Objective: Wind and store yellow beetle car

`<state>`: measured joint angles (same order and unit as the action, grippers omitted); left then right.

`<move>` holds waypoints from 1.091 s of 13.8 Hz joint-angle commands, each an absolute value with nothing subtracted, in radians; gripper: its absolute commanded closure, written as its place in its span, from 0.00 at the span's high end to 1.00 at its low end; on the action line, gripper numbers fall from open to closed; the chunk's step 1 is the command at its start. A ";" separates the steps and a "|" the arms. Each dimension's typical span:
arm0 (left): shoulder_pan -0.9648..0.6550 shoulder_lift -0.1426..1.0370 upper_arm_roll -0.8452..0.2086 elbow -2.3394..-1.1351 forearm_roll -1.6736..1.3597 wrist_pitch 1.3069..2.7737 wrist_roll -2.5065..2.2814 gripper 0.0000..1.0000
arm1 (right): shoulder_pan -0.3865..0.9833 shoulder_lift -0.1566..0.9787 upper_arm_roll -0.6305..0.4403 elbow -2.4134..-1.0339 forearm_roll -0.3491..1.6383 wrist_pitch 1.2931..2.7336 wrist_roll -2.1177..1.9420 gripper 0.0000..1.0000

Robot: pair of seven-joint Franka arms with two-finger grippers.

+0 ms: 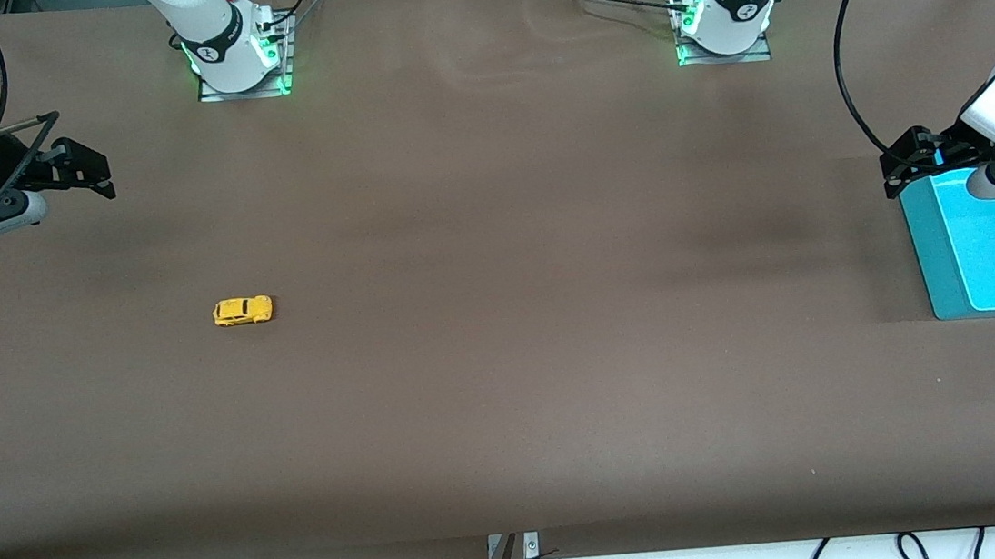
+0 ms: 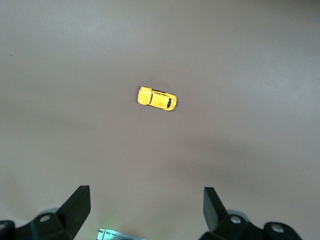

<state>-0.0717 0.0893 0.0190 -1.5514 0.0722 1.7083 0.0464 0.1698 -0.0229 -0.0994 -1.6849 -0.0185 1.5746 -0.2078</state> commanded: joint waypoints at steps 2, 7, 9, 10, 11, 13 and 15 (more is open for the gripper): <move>-0.078 0.089 0.026 -1.546 0.054 1.706 0.043 1.00 | 0.167 -0.012 -0.097 -1.654 -0.035 1.539 -0.196 1.00; -0.074 0.089 0.026 -1.546 0.052 1.704 0.046 1.00 | 0.164 -0.011 -0.097 -1.637 -0.057 1.536 -0.198 1.00; -0.072 0.089 0.026 -1.548 0.052 1.703 0.054 1.00 | 0.166 -0.012 -0.095 -1.637 -0.058 1.528 -0.201 1.00; -0.072 0.087 0.026 -1.546 0.052 1.703 0.054 1.00 | 0.166 -0.012 -0.095 -1.637 -0.058 1.528 -0.202 1.00; -0.077 0.087 0.025 -1.546 0.052 1.703 0.048 1.00 | 0.166 -0.012 -0.095 -1.637 -0.058 1.526 -0.201 1.00; -0.080 0.087 0.023 -1.546 0.052 1.703 0.044 1.00 | 0.166 -0.011 -0.095 -1.637 -0.057 1.514 -0.199 1.00; -0.080 0.087 0.023 -1.546 0.052 1.701 0.046 1.00 | 0.166 -0.012 -0.098 -1.637 -0.055 1.513 -0.199 1.00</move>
<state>-0.0727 0.0894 0.0181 -1.5514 0.0722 1.7083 0.0464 0.1698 -0.0214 -0.0998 -1.6664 -0.0470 1.5429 -0.2072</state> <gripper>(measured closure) 0.000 0.000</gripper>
